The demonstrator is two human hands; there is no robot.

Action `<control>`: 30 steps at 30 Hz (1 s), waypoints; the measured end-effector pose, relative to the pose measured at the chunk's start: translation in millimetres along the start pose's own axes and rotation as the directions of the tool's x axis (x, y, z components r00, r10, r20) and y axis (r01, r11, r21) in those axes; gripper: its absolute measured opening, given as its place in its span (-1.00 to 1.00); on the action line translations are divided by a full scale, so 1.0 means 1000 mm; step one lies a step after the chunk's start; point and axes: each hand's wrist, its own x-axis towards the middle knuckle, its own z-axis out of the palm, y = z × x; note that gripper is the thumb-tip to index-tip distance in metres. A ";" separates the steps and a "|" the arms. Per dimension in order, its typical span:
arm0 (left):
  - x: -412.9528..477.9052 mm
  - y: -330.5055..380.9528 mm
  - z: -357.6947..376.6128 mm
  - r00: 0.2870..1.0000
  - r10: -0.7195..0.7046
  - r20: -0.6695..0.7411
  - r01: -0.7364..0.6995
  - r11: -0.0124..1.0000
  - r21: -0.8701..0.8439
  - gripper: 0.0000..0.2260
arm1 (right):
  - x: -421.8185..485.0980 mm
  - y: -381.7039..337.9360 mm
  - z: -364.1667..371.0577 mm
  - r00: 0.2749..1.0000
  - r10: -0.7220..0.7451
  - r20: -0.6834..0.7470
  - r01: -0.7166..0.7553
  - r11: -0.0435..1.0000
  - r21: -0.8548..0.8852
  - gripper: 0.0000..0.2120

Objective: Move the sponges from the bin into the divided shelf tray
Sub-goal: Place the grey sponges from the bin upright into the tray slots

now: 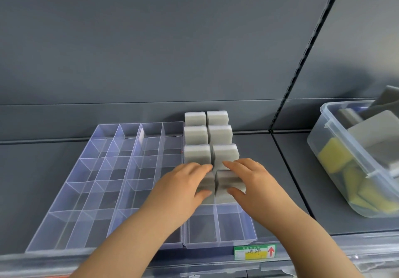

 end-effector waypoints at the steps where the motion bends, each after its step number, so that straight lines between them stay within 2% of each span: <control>1: 0.000 0.001 -0.002 1.000 0.023 -0.018 -0.022 0.999 0.049 -0.53 | 0.000 0.001 -0.001 1.000 -0.007 0.000 0.007 1.000 0.007 -0.47; 4: -0.002 -0.001 0.004 0.986 0.100 -0.132 -0.080 0.986 0.149 -0.56 | -0.002 0.002 -0.002 0.999 -0.044 -0.009 0.045 0.999 0.009 -0.45; 7: -0.009 0.002 0.004 0.971 0.133 -0.197 -0.099 0.979 0.176 -0.69 | -0.008 0.005 -0.006 0.997 -0.068 -0.039 0.068 0.998 0.002 -0.45; 9: -0.018 0.006 0.001 0.969 0.123 -0.214 -0.088 0.982 0.166 -0.66 | -0.014 0.007 -0.010 0.994 -0.060 -0.091 0.061 0.998 0.008 -0.48; 13: -0.041 0.012 -0.003 0.961 0.176 -0.213 -0.143 0.977 0.160 -0.63 | -0.043 -0.004 -0.021 0.979 0.009 -0.202 -0.009 1.000 0.000 -0.51; 17: -0.065 0.016 -0.012 0.942 0.273 -0.194 -0.237 0.952 0.192 -0.63 | -0.084 -0.033 -0.017 0.965 0.093 -0.246 -0.094 0.996 0.010 -0.50; 26: -0.114 0.018 -0.001 0.933 0.332 -0.139 -0.322 0.942 0.090 -0.65 | -0.171 -0.069 0.030 0.934 0.289 -0.208 -0.293 0.956 0.013 -0.50; 30: -0.114 0.047 0.014 0.912 0.396 -0.106 -0.390 0.918 0.079 -0.63 | -0.218 -0.060 0.027 0.888 0.402 -0.224 -0.407 0.913 0.027 -0.50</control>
